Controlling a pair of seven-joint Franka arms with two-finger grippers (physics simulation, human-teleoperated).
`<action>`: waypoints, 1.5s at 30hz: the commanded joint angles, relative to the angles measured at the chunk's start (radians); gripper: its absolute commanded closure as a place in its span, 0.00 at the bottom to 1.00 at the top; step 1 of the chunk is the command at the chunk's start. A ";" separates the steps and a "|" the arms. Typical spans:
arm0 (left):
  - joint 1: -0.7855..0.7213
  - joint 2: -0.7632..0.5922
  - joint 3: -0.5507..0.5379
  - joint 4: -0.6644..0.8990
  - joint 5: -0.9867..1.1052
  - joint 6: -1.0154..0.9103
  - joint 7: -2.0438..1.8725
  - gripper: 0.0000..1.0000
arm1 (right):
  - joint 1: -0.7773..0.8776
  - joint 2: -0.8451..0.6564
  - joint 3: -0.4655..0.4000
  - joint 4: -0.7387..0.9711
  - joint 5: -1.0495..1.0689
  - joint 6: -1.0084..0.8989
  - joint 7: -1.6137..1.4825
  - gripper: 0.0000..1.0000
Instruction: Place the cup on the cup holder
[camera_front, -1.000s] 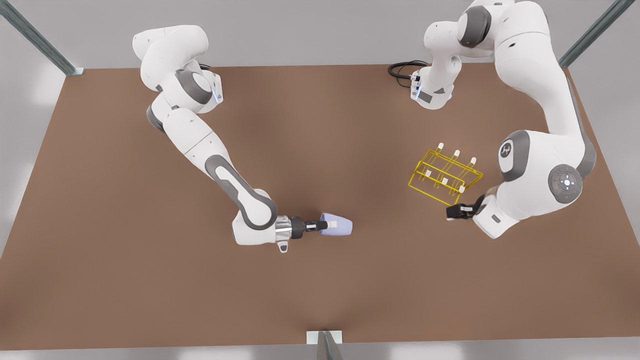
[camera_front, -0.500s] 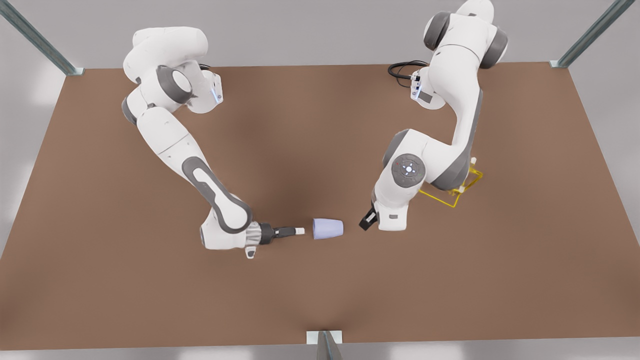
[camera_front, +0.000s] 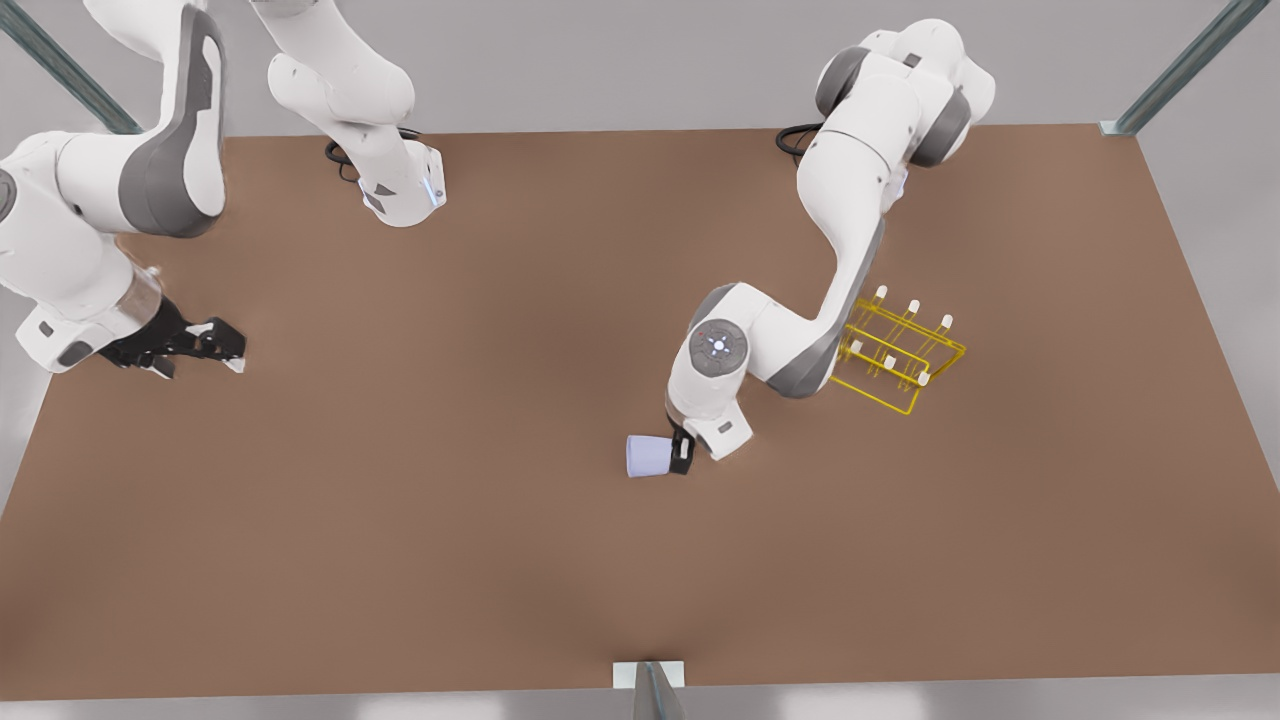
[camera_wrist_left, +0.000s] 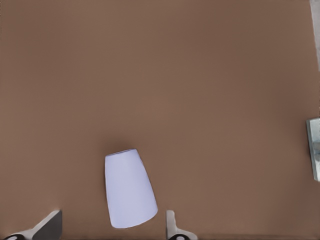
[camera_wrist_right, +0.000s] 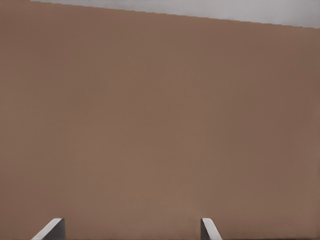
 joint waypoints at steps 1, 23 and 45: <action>-0.025 0.009 0.005 0.005 0.086 0.037 -0.633 0.00 | 0.040 0.047 -0.005 0.070 -0.030 -0.199 0.198 0.00; -0.077 0.217 -0.005 0.035 0.103 0.169 -0.403 0.00 | 0.043 0.119 0.006 0.133 -0.025 -0.177 0.201 0.00; -0.092 0.262 0.000 0.047 0.132 0.172 -0.381 0.25 | 0.030 0.143 0.003 0.137 0.053 -0.104 0.186 0.00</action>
